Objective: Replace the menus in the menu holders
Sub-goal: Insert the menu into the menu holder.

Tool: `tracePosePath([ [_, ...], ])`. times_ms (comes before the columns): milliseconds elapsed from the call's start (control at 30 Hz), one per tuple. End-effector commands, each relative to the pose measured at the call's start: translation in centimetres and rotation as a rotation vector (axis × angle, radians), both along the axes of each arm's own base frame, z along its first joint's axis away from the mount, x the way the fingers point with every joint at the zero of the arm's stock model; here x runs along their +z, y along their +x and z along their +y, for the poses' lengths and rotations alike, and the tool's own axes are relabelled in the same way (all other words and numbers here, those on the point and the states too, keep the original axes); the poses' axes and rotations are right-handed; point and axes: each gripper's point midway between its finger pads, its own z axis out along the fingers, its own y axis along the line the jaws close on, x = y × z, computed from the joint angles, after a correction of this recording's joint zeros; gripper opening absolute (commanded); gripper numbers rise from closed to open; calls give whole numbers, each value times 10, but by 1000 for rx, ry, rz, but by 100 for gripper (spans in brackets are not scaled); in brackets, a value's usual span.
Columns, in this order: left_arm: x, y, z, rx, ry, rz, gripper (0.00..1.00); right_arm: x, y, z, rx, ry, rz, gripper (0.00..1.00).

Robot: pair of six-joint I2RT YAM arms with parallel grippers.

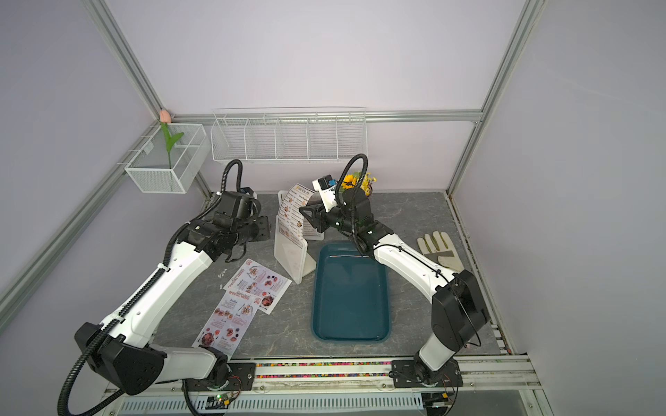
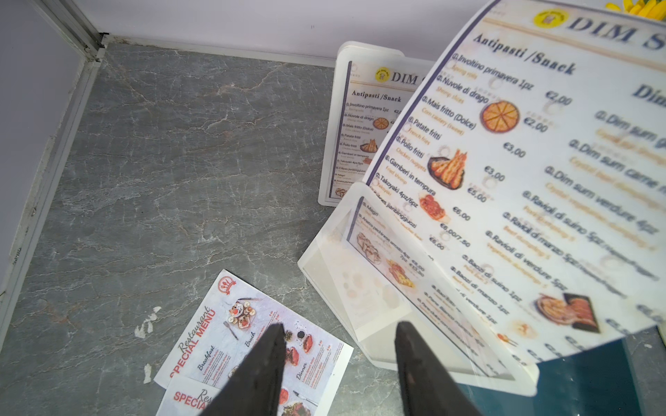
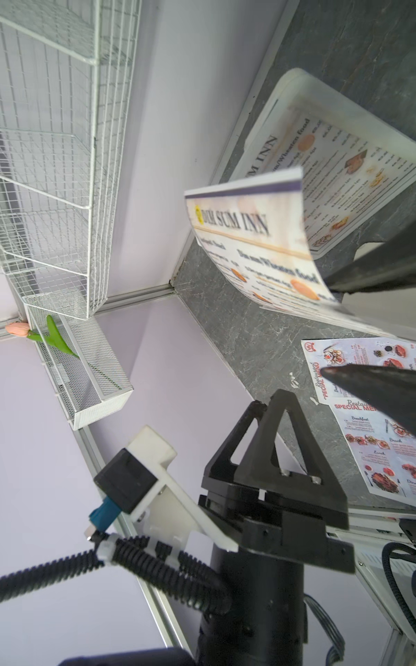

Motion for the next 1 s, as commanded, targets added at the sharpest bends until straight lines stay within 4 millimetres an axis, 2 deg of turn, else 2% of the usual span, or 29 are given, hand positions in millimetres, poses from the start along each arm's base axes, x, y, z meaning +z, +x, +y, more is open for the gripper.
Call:
tracePosePath([
  [0,7,-3,2,6,-5,-10,52,7,6,3,20,12,-18,36],
  [400,6,-3,5,21,3,-12,52,18,26,-2,5,40,-24,35],
  [533,7,-4,7,28,7,-19,52,22,28,-3,6,44,-29,26],
  [700,6,-5,9,28,11,-18,52,15,28,2,26,42,-8,18],
  [967,8,-5,10,30,16,-25,52,12,25,1,30,50,6,10],
])
